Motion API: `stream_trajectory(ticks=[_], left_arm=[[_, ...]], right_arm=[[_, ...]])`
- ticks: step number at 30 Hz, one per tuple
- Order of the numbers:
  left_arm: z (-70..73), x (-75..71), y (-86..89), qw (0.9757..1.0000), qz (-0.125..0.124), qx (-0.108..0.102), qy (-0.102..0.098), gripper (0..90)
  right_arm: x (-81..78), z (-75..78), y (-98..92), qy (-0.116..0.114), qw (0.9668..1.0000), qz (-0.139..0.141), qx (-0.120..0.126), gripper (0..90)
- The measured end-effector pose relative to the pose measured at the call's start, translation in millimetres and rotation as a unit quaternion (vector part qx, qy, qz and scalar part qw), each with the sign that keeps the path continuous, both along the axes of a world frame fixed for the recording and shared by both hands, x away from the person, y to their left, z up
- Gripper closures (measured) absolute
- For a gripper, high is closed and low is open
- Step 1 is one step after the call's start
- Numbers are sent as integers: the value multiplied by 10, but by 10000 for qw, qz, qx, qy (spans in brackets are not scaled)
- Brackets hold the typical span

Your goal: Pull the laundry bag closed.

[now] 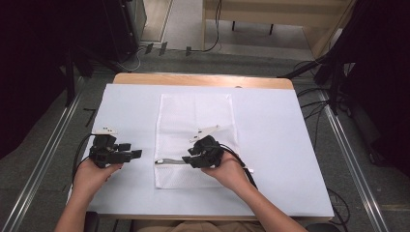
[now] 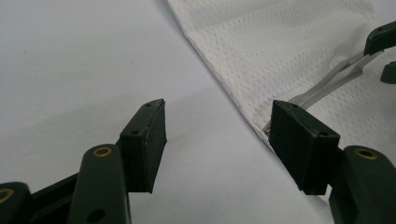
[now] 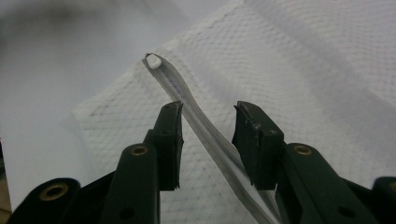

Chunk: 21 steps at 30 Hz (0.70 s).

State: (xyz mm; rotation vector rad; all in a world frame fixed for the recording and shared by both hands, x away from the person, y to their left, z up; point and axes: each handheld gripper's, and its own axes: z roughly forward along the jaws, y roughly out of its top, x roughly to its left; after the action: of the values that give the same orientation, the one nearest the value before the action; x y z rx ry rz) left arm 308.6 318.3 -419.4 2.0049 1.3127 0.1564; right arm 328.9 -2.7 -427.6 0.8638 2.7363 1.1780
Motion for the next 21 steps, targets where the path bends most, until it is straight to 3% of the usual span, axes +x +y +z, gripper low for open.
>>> stream_trajectory(ticks=[21], left_arm=[[-6,1,23,10000,16,29,6,372]], right_arm=[[-23,-124,475,347,9985,410,68,744]])
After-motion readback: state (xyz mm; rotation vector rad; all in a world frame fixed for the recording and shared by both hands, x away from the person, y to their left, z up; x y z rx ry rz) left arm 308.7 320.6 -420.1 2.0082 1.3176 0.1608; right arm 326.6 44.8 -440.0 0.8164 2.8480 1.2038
